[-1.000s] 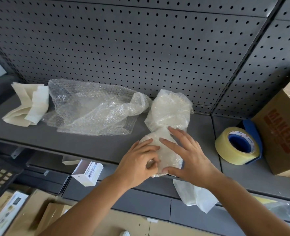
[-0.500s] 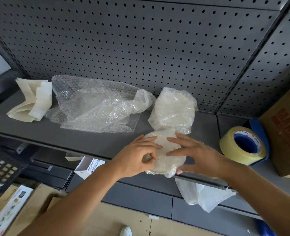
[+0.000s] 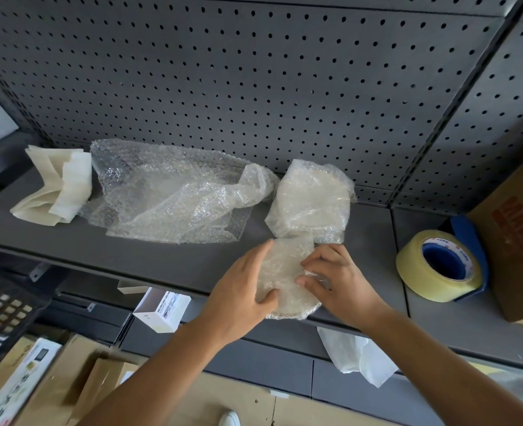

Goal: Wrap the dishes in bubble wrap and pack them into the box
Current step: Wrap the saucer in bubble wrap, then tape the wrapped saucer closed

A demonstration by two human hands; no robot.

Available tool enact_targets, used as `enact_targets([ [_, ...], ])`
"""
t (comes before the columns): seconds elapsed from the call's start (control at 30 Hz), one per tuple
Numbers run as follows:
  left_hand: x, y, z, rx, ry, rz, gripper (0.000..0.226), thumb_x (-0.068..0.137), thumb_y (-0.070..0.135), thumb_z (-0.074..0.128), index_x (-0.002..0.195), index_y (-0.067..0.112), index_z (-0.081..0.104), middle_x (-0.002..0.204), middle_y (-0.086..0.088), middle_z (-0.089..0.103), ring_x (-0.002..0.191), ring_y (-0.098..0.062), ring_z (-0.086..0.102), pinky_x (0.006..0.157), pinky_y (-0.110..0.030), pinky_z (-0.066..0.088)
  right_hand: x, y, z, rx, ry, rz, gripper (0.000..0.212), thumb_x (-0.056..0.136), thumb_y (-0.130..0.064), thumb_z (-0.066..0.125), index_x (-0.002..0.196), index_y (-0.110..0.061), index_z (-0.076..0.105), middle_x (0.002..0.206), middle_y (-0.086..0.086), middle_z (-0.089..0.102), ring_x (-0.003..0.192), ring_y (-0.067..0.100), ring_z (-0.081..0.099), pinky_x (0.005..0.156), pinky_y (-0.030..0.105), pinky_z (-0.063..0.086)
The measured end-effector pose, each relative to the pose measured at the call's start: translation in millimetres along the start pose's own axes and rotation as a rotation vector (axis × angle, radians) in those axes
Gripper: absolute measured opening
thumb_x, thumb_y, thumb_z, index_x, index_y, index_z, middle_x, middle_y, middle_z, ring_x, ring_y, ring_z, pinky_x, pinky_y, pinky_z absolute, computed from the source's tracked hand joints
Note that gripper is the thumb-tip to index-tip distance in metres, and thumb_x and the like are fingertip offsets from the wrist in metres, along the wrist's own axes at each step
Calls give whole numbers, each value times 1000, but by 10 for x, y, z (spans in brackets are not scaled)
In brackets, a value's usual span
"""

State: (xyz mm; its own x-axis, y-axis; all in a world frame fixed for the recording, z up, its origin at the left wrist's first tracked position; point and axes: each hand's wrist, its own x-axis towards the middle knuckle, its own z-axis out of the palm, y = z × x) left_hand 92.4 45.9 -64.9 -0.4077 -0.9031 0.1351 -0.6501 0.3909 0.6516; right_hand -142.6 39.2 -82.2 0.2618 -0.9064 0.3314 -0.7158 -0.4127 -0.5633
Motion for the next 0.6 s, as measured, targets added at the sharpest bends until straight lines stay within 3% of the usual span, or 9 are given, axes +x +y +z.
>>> enact_targets([
  [0.1, 24, -11, 59, 100, -3, 59, 72, 94, 32, 57, 159, 19, 29, 165, 9, 25, 151, -4, 21, 122, -15, 14, -6, 7, 13, -7, 11, 10, 22, 87, -34, 75, 94, -13, 78, 100, -9, 64, 107, 14, 47, 95, 10, 37],
  [0.2, 58, -36, 95, 184, -11, 80, 73, 92, 38, 45, 160, 17, 28, 168, 6, 21, 155, -9, 11, 126, -28, 14, -11, 3, 34, -24, 20, 18, 20, 86, -31, 78, 94, -12, 77, 98, -9, 63, 106, 17, 48, 95, 11, 37],
  [0.33, 61, -38, 114, 277, -39, 100, 67, 92, 42, 37, 157, 23, 36, 167, 10, 25, 155, -8, 12, 123, -28, 15, -11, -56, 49, -31, 46, 49, 16, 86, -26, 79, 93, -13, 74, 97, -9, 62, 104, 18, 49, 94, 13, 37],
  [0.47, 67, 12, 107, 303, -45, 89, 65, 92, 42, 39, 153, 20, 43, 163, 8, 33, 153, -11, 20, 121, -34, 31, -16, -155, 34, 19, 73, 104, 13, 87, -25, 78, 99, -21, 72, 102, -12, 63, 108, 14, 50, 96, 20, 40],
  [0.6, 77, 29, 79, 310, -55, 63, 64, 91, 44, 44, 151, 20, 45, 159, 8, 37, 151, -10, 23, 119, -33, 35, -100, -328, -202, 70, 129, 174, 25, 93, -36, 68, 115, -25, 71, 118, -13, 61, 118, 4, 50, 101, 11, 36],
])
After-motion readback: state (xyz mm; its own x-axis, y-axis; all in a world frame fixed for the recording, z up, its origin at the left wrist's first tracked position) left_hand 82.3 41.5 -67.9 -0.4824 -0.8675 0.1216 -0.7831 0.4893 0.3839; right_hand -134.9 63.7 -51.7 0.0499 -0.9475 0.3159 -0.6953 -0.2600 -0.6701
